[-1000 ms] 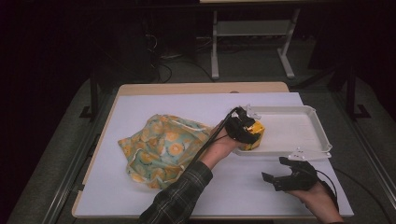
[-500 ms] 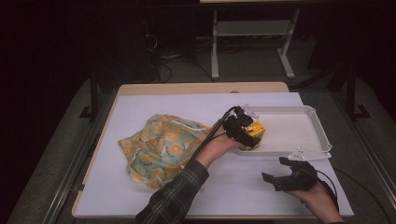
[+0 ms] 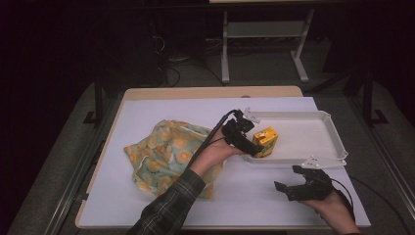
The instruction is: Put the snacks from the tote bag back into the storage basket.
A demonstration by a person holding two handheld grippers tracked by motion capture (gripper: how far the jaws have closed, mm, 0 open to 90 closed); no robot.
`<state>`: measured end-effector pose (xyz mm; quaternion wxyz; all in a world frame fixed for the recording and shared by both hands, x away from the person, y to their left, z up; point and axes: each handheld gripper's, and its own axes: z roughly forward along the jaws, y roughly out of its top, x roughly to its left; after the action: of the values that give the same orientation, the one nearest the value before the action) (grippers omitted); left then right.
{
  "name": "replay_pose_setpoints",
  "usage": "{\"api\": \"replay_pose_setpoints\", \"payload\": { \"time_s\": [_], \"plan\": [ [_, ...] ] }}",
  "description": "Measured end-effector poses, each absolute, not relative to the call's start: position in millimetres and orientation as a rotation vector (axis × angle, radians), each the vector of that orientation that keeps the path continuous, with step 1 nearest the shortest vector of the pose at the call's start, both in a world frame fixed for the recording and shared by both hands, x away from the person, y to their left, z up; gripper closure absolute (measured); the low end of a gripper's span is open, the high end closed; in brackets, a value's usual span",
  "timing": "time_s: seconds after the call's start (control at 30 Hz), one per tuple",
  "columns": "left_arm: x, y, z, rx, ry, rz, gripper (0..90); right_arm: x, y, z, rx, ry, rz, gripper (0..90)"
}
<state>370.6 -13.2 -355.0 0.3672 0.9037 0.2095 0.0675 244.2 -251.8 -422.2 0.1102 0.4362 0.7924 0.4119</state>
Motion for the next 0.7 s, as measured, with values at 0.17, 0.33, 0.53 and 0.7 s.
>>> {"api": "replay_pose_setpoints", "payload": {
  "time_s": [0.17, 0.33, 0.53, 0.7],
  "plan": [
    [368, 2, -355, 2.322, 0.560, 0.170, 17.5, 245, -252, -423, 1.270, 2.331, 1.204, 6.3],
    [362, 20, -354, 2.330, 0.567, 0.173, 17.5, 244, -251, -423, 1.272, 2.333, 1.200, 6.3],
    [356, 43, -352, 2.321, 0.590, 0.165, 17.5, 244, -251, -423, 1.267, 2.346, 1.190, 6.3],
    [350, 62, -351, 2.312, 0.610, 0.177, 17.5, 244, -249, -423, 1.260, 2.356, 1.175, 6.3]
  ]
}}
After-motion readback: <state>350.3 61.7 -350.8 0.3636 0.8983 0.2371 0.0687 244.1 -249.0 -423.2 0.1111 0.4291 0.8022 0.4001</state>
